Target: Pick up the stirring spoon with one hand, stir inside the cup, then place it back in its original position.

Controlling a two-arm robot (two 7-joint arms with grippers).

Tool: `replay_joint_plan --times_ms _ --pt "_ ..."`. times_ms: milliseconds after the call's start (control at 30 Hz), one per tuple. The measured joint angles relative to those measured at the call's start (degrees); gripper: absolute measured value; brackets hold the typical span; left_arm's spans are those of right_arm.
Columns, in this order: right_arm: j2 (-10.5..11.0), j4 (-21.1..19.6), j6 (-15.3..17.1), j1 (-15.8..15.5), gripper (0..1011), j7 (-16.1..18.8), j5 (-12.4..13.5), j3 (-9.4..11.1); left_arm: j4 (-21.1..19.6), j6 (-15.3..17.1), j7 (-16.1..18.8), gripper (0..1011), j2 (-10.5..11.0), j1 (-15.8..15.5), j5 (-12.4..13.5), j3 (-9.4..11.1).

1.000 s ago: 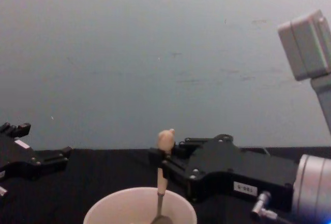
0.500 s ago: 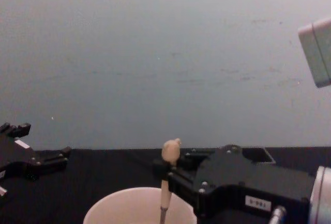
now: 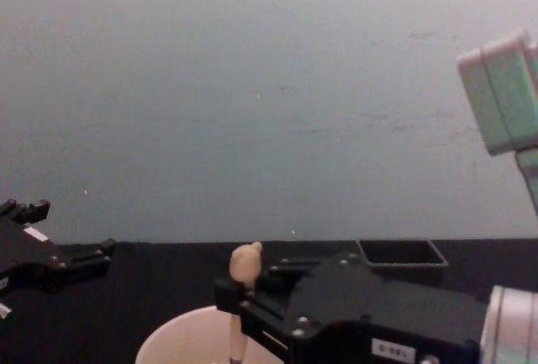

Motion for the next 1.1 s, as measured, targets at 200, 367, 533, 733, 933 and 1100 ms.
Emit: replay_joint_plan --times_ms 200,367,533,733,933,1100 --pt "-0.9 1.1 -0.2 1.1 174 -0.1 -0.6 -0.7 0.0 0.0 0.0 1001 0.0 0.0 0.0 0.0" --pt "-1.9 2.3 -0.7 2.2 174 -0.1 -1.1 -1.2 0.0 0.0 0.0 1001 0.0 0.0 0.0 0.0" --pt "-2.6 3.7 -1.0 3.2 173 -0.2 -1.7 -1.5 0.0 0.0 0.0 1001 0.0 0.0 0.0 0.0" --pt "-3.4 5.3 -1.2 4.1 174 -0.7 -2.3 -1.5 0.0 0.0 0.0 1001 0.0 0.0 0.0 0.0" --pt "-3.7 6.0 -1.4 4.5 174 -1.1 -2.4 -1.0 0.0 0.0 0.0 1001 0.0 0.0 0.0 0.0" --pt "-3.7 6.1 -1.4 4.5 174 -1.3 -2.3 -0.4 0.0 0.0 0.0 1001 0.0 0.0 0.0 0.0"
